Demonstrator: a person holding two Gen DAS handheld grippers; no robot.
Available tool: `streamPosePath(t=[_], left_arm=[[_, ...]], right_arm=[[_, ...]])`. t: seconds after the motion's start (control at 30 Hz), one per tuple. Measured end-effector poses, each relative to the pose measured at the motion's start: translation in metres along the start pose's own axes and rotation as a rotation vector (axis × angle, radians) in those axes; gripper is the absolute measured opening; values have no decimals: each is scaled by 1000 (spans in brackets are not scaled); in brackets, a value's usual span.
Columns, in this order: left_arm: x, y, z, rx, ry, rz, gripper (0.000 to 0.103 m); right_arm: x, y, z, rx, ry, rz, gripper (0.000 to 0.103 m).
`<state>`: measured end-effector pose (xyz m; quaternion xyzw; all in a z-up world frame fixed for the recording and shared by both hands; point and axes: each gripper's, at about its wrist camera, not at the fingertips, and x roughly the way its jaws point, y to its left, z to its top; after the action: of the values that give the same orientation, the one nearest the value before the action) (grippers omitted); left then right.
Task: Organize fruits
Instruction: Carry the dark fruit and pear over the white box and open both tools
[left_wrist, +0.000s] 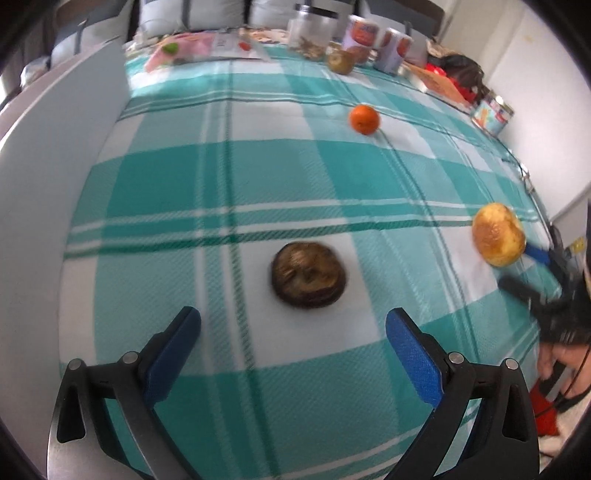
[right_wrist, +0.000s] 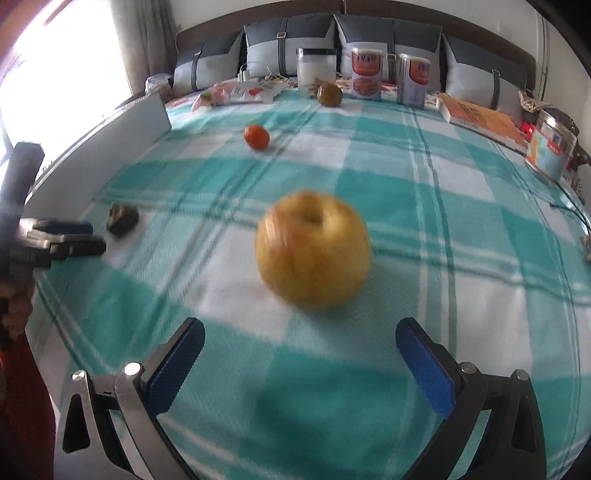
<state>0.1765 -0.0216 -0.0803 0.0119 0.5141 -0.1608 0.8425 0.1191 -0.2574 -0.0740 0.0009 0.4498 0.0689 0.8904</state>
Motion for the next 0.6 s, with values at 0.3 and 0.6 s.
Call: streamPosePath(t=[0.3,0.6], left_arm=[[-8,-5,4,19,-70,33,42],[-172,58,-36,-229,-269,-154,42]], right_arm=[[17,-13,32,126,137,15,65],[-30,86,88,21,43,289,65]])
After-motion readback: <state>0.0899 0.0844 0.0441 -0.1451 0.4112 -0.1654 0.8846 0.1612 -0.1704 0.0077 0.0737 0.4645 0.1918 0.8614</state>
